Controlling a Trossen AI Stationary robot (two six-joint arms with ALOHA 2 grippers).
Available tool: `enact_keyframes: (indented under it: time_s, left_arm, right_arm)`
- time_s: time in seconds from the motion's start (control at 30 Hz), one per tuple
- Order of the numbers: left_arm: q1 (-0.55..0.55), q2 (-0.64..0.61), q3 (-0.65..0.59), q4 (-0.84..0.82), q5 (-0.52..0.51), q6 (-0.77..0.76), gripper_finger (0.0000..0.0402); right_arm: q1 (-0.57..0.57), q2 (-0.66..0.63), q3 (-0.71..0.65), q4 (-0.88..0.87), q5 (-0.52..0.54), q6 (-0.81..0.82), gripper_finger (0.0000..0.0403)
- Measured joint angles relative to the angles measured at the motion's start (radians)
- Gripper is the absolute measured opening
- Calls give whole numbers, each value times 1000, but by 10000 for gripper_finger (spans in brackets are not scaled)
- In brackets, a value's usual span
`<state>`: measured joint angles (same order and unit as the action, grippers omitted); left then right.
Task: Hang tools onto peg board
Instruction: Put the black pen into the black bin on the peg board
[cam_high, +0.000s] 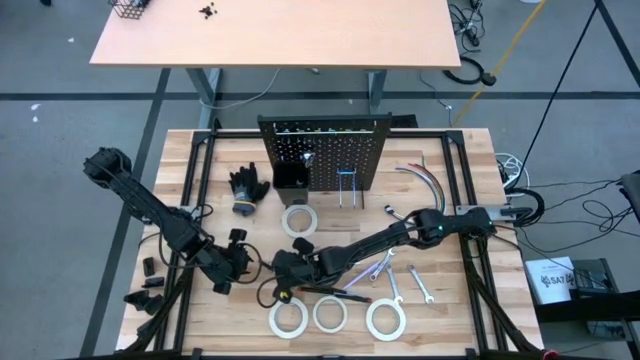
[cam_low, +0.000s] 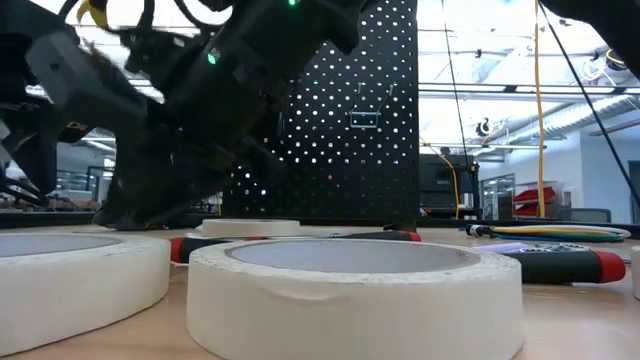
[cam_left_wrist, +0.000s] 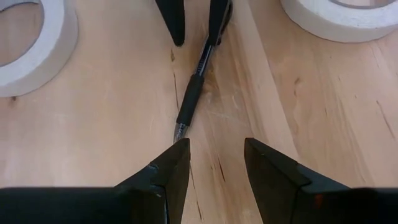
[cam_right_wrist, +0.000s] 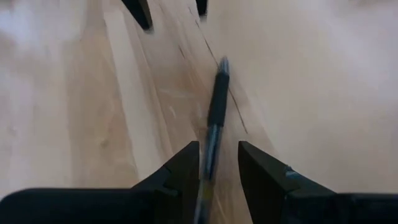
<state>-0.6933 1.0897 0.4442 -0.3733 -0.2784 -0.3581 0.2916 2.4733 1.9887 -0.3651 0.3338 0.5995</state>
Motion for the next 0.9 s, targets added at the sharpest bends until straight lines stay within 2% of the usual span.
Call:
enact_keyframes:
  time_s: [0.2, 0.57, 0.9]
  left_arm:
    - [0, 0, 0, 0, -7, -3, 157]
    - [0, 0, 0, -1, -8, -22, 157]
    - [0, 0, 0, -2, -15, -22, 157]
  right_arm:
    - [6, 32, 1, 16, -18, -2, 105]
    - [14, 37, 6, -101, -2, -68, 100]
    - [-12, 35, 4, -127, -33, -63, 17]
